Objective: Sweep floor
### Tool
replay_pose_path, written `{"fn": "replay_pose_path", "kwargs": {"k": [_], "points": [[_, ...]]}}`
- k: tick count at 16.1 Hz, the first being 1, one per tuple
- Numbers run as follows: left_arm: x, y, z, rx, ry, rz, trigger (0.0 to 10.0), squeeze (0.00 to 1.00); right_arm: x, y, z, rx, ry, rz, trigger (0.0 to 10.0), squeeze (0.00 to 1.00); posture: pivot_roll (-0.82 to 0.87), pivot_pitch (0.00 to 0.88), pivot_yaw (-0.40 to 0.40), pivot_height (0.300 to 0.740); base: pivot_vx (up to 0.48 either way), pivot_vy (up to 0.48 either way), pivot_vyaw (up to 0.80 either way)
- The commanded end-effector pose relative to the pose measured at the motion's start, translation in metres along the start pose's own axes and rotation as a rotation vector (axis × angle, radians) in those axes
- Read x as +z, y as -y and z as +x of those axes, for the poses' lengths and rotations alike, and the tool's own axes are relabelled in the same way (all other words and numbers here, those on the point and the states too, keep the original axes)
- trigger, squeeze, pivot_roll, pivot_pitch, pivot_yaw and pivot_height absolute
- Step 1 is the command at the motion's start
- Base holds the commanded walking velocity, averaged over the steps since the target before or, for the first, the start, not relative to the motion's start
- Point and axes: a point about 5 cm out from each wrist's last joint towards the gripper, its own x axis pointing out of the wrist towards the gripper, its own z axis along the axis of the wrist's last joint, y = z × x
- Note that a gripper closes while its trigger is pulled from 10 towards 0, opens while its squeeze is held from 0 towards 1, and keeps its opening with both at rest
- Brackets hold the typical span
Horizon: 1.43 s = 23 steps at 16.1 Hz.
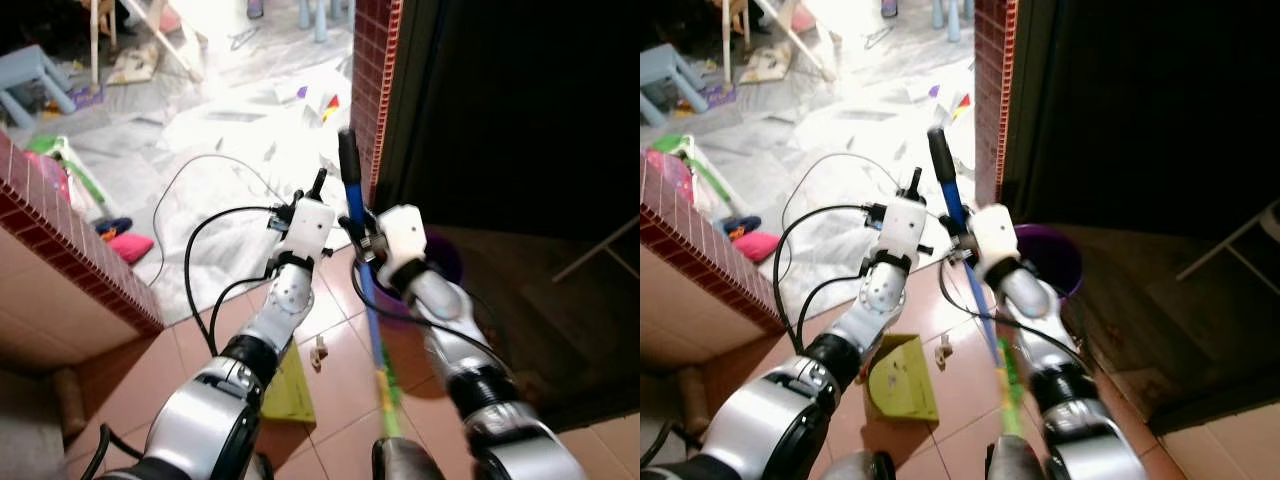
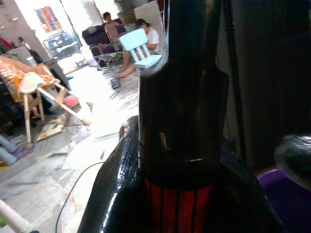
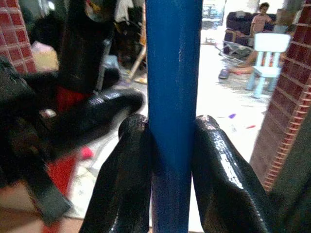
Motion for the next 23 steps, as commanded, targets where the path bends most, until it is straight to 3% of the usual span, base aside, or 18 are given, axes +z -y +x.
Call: {"fn": "replay_pose_path", "kwargs": {"k": [1,3,4,5,7,11,12,15,16,19,20,23], "points": [[0.006,-0.002,0.004,0.017,0.032,0.011,10.0,0.00,0.011,-0.007,0.010,-0.012,0.087,0.066,10.0,0.00,-0.23,0.108,0.077,0.740,0.000,0.000,0.00],[0.005,-0.001,0.002,0.027,0.030,0.005,10.0,0.00,0.015,-0.022,0.019,0.006,0.141,0.207,10.0,0.00,-0.22,0.101,0.075,0.740,0.000,0.000,0.00],[0.004,-0.001,0.002,0.035,0.023,-0.001,10.0,0.00,0.017,-0.028,0.024,0.008,0.170,0.364,10.0,0.00,-0.22,0.097,0.075,0.740,0.000,0.000,0.00],[0.003,-0.001,0.002,0.036,0.017,-0.005,10.0,0.00,0.020,-0.029,0.026,0.010,0.192,0.450,10.0,0.00,-0.22,0.094,0.075,0.740,0.000,0.000,0.00],[0.003,-0.004,0.003,0.043,0.011,-0.011,10.0,0.00,0.028,-0.026,0.026,0.043,0.229,0.516,10.0,0.00,-0.23,0.083,0.076,0.740,0.000,0.000,0.00],[0.002,-0.009,0.005,0.055,0.004,-0.009,10.0,0.00,0.040,-0.014,0.021,0.095,0.271,0.555,10.0,0.00,-0.25,0.054,0.074,0.740,0.000,0.000,0.00],[0.002,-0.010,0.006,0.058,0.002,-0.003,10.0,0.00,0.045,-0.012,0.018,0.122,0.283,0.546,10.0,0.00,-0.25,0.045,0.073,0.740,0.000,0.000,0.00],[-0.001,-0.014,0.006,0.067,-0.009,0.032,10.0,0.00,0.061,-0.006,0.008,0.194,0.306,0.271,10.0,0.00,-0.25,0.029,0.072,0.740,0.000,0.000,0.00],[-0.004,-0.017,0.005,0.069,-0.014,0.035,10.0,0.00,0.066,0.001,0.004,0.183,0.311,0.231,10.0,0.00,-0.25,0.018,0.072,0.740,0.000,0.000,0.00],[-0.004,-0.028,0.005,0.090,-0.005,-0.003,10.0,0.00,0.067,0.015,-0.007,0.101,0.296,0.161,10.0,0.00,-0.24,0.000,0.079,0.740,0.000,0.000,0.00],[-0.002,-0.039,0.004,0.121,0.029,-0.020,10.0,0.00,0.061,0.021,-0.016,0.061,0.271,0.148,10.0,0.00,-0.23,0.000,0.086,0.740,0.000,0.000,0.00],[-0.009,-0.054,-0.004,0.135,0.045,-0.017,10.0,0.00,0.049,0.025,-0.025,0.028,0.237,0.117,10.0,0.00,-0.20,0.000,0.091,0.740,0.000,0.000,0.00]]}}
